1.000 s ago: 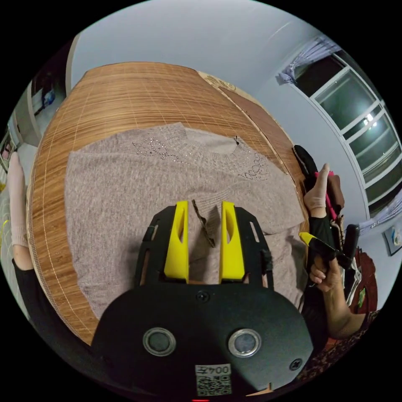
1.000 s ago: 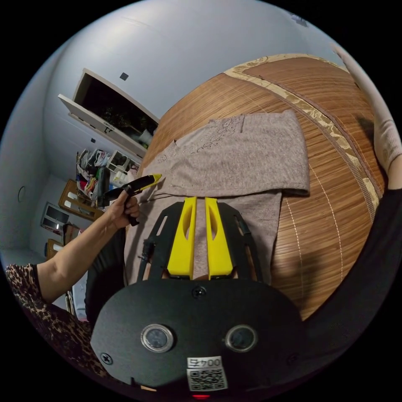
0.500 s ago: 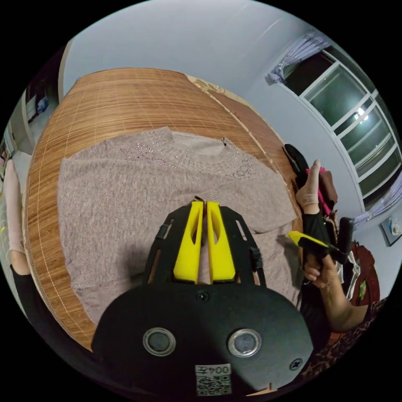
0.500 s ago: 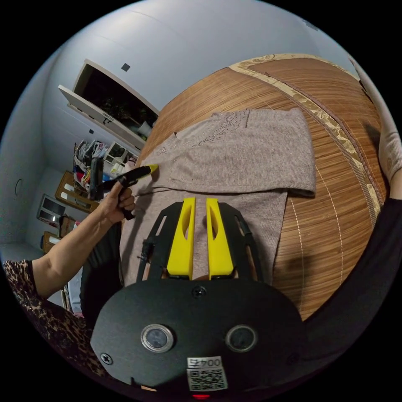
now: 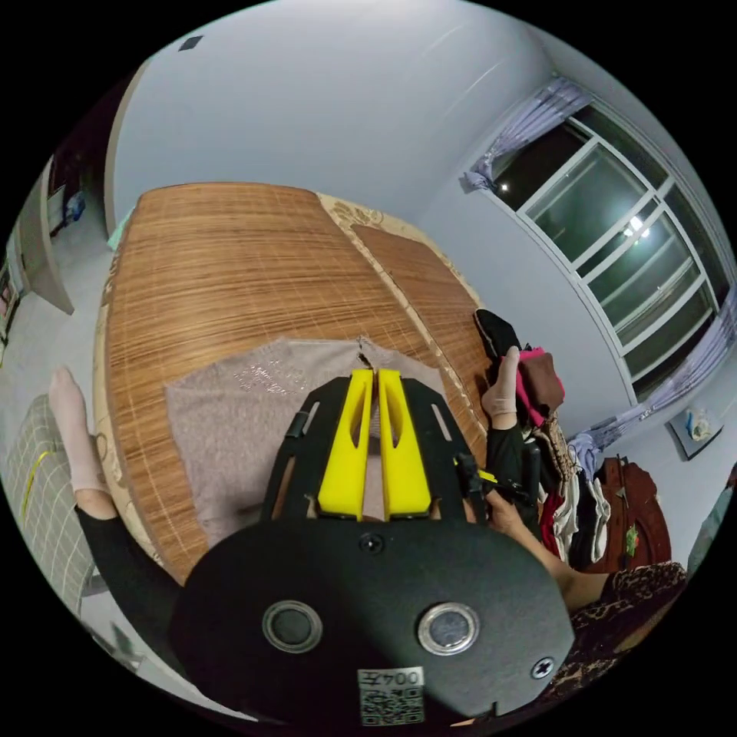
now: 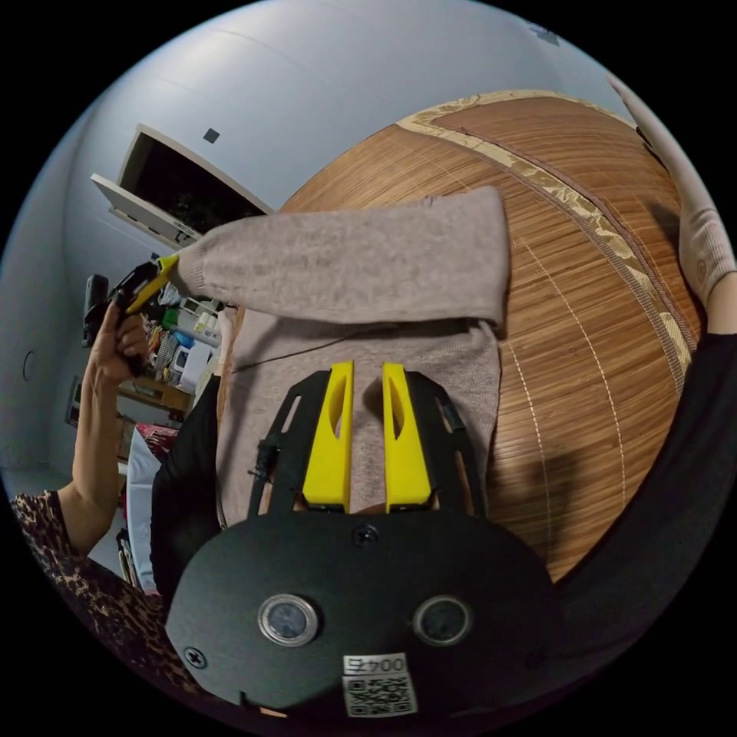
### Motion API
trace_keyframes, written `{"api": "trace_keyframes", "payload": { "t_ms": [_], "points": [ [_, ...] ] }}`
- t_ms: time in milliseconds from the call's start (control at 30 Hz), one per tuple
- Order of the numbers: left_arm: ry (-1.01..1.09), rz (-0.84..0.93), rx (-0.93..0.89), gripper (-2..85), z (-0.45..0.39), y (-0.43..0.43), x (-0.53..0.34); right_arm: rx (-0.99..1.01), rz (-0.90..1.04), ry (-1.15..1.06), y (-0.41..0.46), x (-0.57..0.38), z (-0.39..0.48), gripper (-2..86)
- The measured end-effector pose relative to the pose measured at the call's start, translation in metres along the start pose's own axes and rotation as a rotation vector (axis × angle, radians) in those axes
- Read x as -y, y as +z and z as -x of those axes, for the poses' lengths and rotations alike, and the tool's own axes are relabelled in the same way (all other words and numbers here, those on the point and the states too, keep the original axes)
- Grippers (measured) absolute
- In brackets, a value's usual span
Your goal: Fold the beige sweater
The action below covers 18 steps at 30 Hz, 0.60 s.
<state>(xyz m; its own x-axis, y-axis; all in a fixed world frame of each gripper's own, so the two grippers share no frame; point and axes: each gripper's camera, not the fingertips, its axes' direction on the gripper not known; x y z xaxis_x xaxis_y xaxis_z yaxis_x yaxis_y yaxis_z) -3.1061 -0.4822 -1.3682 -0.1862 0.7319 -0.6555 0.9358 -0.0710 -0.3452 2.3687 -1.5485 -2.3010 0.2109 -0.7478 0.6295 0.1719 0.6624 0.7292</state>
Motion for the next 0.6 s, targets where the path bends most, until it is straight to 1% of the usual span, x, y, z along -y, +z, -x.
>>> {"api": "trace_keyframes", "payload": {
  "t_ms": [67,167,233,300,433,500,600],
  "points": [
    [-0.053,0.02,0.018,1.3,0.028,0.001,-0.01,-0.011,-0.001,0.002,0.004,0.001,0.001,6.9],
    [-0.151,0.087,0.026,1.4,0.078,0.027,-0.03,-0.026,-0.006,0.006,0.009,0.003,0.003,6.8],
    [-0.235,0.067,0.009,1.4,0.111,0.038,-0.044,-0.039,-0.019,0.013,0.012,0.004,0.003,6.5],
    [-0.27,0.03,-0.008,1.5,0.126,0.04,-0.052,-0.068,-0.049,0.027,0.01,0.004,0.002,6.5],
    [-0.293,0.005,-0.029,1.7,0.142,0.042,-0.061,-0.204,-0.123,0.041,0.004,0.009,0.002,6.9],
    [-0.307,-0.001,-0.058,1.9,0.148,0.041,-0.065,-0.276,-0.123,0.016,0.008,0.013,0.006,7.3],
    [-0.345,-0.045,-0.095,2.4,0.16,0.03,-0.077,-0.405,-0.074,-0.055,0.026,0.021,0.019,7.9]
  ]
}}
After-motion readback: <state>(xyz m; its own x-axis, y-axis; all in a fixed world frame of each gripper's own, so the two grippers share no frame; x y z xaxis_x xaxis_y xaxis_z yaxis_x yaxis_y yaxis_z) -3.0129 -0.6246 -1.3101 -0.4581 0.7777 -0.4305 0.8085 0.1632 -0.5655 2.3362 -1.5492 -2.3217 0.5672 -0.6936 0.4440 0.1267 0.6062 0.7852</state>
